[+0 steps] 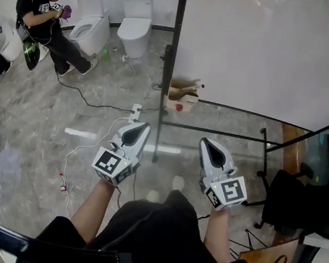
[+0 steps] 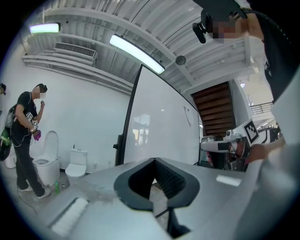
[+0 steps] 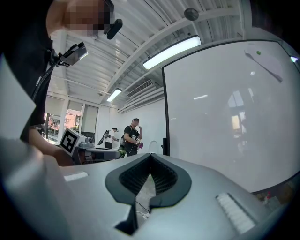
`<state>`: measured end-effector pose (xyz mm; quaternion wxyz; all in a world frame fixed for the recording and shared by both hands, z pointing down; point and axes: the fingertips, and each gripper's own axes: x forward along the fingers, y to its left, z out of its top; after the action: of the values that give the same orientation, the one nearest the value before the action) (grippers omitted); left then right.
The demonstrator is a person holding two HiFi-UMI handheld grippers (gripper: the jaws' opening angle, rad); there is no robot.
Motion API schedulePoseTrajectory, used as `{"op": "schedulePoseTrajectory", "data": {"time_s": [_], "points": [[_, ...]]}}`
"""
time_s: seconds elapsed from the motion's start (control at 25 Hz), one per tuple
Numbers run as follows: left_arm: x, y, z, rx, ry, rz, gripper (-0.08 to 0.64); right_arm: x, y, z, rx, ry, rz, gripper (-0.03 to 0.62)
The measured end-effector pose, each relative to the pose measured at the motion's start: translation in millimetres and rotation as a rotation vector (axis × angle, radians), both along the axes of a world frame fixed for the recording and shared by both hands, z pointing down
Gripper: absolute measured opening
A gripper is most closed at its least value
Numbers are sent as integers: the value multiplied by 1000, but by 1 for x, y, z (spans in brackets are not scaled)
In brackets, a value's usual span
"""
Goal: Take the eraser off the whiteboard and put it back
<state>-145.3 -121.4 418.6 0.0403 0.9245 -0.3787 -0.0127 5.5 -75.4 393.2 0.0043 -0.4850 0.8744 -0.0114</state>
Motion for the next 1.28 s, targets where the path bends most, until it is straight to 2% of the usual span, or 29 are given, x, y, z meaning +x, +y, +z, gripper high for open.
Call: {"op": "schedulePoseTrajectory", "data": {"time_s": [0.24,0.4,0.64,0.84,1.28], "points": [[-6,-15,-4,0,-4,-66,5,-5,-35,-6,12,-5,-74,9],[-6,-31,-5,1,-21,-80,5,-7,-59,-9,19,4,-122,9],[6,-56,-8,-1,2,-153,5,7,-89,-3,2,22,-159,9],[19,-76,0,5,-55,-163,5,19,-117,12,-23,66,-191,9],[45,-107,10,-21,-86,-251,5,35,-167,40,-44,139,-306,15]]}}
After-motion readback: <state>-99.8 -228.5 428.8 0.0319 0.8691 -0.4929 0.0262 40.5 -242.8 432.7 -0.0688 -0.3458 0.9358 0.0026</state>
